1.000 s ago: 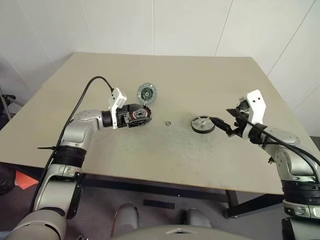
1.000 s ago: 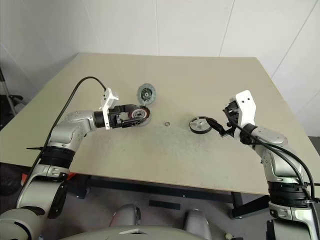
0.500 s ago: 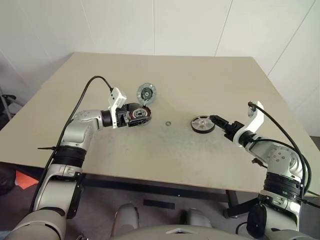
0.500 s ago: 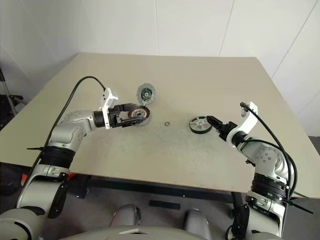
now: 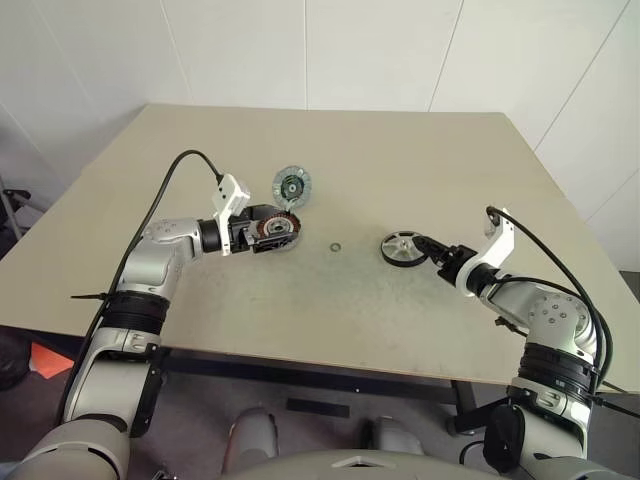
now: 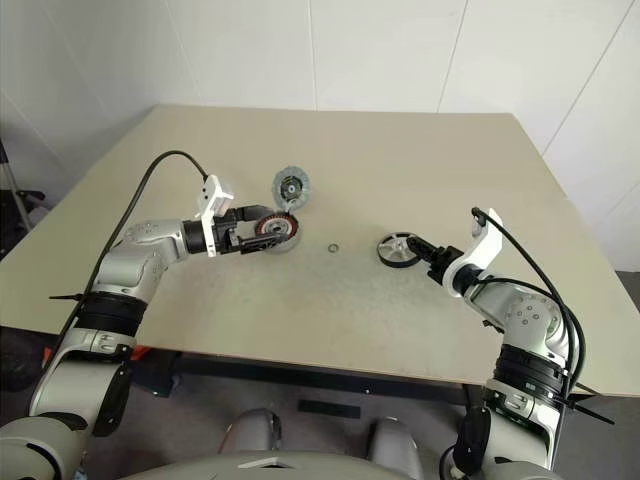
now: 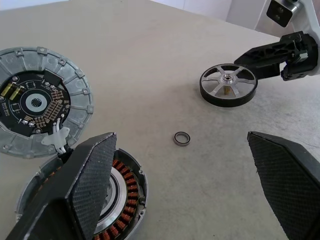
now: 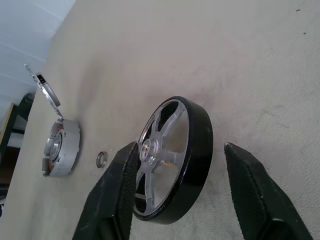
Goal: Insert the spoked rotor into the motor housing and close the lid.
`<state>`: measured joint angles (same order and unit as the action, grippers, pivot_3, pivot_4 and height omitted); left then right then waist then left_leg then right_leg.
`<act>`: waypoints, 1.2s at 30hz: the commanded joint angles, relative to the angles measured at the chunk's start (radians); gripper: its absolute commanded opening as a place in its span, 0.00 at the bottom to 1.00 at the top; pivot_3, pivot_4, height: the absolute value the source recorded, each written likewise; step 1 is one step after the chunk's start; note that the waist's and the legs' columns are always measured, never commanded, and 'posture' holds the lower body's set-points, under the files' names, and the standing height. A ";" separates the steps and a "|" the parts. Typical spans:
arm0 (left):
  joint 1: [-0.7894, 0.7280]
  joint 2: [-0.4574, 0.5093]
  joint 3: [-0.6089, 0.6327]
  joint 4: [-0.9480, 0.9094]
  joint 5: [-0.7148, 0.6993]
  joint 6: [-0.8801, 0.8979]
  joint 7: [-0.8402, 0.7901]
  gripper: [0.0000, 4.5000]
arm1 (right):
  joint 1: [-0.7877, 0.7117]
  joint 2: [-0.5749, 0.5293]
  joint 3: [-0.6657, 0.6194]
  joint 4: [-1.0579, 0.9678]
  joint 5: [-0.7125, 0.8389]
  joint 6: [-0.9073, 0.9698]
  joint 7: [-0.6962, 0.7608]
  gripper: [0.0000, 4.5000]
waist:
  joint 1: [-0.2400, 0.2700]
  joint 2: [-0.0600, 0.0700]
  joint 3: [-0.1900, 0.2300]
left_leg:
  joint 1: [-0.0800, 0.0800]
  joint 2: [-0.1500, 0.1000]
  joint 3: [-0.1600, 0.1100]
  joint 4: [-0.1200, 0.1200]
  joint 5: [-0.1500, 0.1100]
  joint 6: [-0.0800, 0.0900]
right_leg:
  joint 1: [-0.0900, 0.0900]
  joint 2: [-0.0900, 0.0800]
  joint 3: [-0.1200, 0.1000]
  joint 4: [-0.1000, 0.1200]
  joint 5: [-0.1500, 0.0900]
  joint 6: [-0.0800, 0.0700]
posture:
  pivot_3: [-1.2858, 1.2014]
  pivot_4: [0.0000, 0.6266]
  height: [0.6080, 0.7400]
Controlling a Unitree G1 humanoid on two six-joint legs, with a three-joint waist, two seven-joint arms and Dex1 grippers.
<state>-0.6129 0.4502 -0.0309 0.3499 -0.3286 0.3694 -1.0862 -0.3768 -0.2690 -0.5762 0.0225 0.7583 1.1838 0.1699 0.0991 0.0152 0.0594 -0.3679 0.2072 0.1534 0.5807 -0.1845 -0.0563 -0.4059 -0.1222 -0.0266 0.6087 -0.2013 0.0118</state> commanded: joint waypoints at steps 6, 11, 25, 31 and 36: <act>-0.019 0.014 0.015 -0.004 0.004 -0.026 0.008 0.99 | -0.033 0.004 -0.013 -0.016 0.032 -0.001 -0.035 0.44 | 0.000 0.000 0.000 | 0.000 0.000 0.000 0.000 0.000 0.000 | 0.000 0.000 0.000 0.000 0.000 0.000 | 0.52 0.00 1.00; -0.019 0.015 0.015 -0.001 0.006 -0.032 0.014 0.99 | -0.042 0.007 -0.015 -0.008 0.037 -0.002 -0.051 0.13 | -0.002 0.000 0.000 | 0.000 0.000 0.000 0.000 0.000 0.000 | 0.000 0.000 0.000 0.000 0.000 0.000 | 0.52 0.00 1.00; -0.020 0.017 0.012 0.002 0.005 -0.036 0.022 0.99 | -0.199 0.068 -0.029 0.127 0.066 -0.073 -0.114 0.09 | -0.005 0.000 -0.001 | 0.001 0.000 0.000 -0.001 0.001 -0.002 | -0.001 0.000 0.000 0.001 0.000 0.000 | 0.52 0.00 1.00; -0.024 0.016 0.007 0.007 0.010 -0.042 0.021 0.99 | -0.351 0.056 0.007 0.394 -0.001 -0.221 -0.051 0.09 | -0.003 0.000 -0.001 | -0.001 0.000 0.000 -0.001 0.002 -0.003 | -0.002 0.000 0.000 0.001 0.000 0.000 | 0.52 0.00 1.00; -0.011 0.020 0.011 -0.008 0.012 -0.043 0.026 0.99 | -0.471 -0.007 0.034 0.720 -0.099 -0.414 0.024 0.09 | -0.001 0.000 -0.001 | -0.003 0.000 0.000 -0.001 0.001 -0.002 | -0.002 0.000 -0.001 0.000 0.000 0.000 | 0.52 0.00 1.00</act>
<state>-0.6143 0.4589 -0.0330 0.3720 -0.3135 0.3447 -1.0636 -0.8088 -0.2453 -0.5451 0.6837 0.6862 0.8442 0.1640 0.0977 0.0149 0.0589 -0.3709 0.2069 0.1532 0.5793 -0.1830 -0.0586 -0.4081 -0.1221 -0.0276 0.6089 -0.2013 0.0116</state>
